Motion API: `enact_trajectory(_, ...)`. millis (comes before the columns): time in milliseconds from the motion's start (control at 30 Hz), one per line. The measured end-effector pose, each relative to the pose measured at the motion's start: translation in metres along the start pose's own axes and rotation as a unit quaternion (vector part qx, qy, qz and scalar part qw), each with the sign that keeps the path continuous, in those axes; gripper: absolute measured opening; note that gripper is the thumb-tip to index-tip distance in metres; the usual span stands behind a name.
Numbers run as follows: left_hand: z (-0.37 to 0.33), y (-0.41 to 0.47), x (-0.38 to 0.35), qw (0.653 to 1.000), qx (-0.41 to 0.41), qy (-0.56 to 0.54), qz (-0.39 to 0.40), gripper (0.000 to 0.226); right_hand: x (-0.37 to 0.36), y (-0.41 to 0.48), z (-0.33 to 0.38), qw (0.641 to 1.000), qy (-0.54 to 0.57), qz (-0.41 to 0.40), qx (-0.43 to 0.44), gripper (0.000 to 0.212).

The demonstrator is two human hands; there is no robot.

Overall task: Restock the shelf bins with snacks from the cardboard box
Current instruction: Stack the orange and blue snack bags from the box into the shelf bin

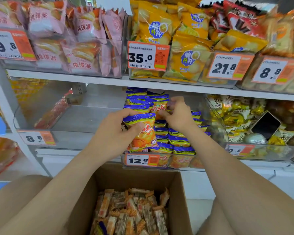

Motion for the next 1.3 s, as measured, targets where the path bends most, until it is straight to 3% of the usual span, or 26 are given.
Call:
enact_trajectory(67,0.002,0.0,0.0,1.0,0.005,-0.009,0.002,0.033,0.014,-0.007,0.006,0.999,-0.004,-0.038,0.006,0.068)
enact_trajectory(133,0.002,0.001,0.001,1.0,0.005,-0.025,-0.001,0.03,0.032,-0.023,0.022,0.997,0.046,-0.055,0.013,0.051)
enact_trajectory(233,-0.004,0.002,0.005,0.998,-0.003,-0.06,-0.021,0.021,0.025,-0.062,0.059,0.971,0.205,0.111,0.045,0.043)
enact_trajectory(333,-0.011,0.002,0.005,0.998,-0.027,-0.058,-0.026,0.024,0.017,-0.092,0.074,0.961,0.196,0.179,0.078,0.047)
enact_trajectory(467,-0.013,-0.002,0.002,0.997,-0.068,0.005,-0.044,0.038,0.032,-0.081,0.049,0.967,0.207,0.146,0.026,0.057)
enact_trajectory(567,-0.01,-0.004,0.003,0.985,-0.089,0.122,-0.079,0.035,0.061,-0.065,0.013,0.966,0.252,0.039,-0.044,0.063)
enact_trajectory(700,0.005,-0.001,-0.002,0.977,-0.047,0.197,-0.072,0.032,0.073,-0.051,-0.018,0.986,0.124,-0.082,-0.069,0.06)
enact_trajectory(867,0.016,0.002,-0.006,0.99,0.0,0.133,-0.036,0.024,0.045,-0.036,0.001,0.998,0.046,-0.046,-0.02,0.055)
enact_trajectory(967,0.015,0.002,-0.007,0.99,-0.004,0.138,-0.031,0.025,0.017,-0.035,0.011,1.0,0.009,0.014,-0.007,0.03)
enact_trajectory(1033,0.014,0.001,-0.008,0.99,-0.011,0.134,-0.031,0.024,0.004,-0.033,0.011,0.998,-0.02,0.053,-0.012,0.038)
enact_trajectory(1300,0.006,-0.007,-0.01,0.996,-0.023,0.079,-0.034,0.02,0.009,-0.031,0.017,0.997,-0.075,0.004,-0.009,0.024)
Point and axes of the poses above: each hand's wrist, its own y-axis towards the middle knuckle, its own x-axis out of the back of the hand, z = x × y, the point moved 10 cm from there along y, towards the middle knuckle, and after that the axes turned 2 degrees about x, right-handed, at the moved point
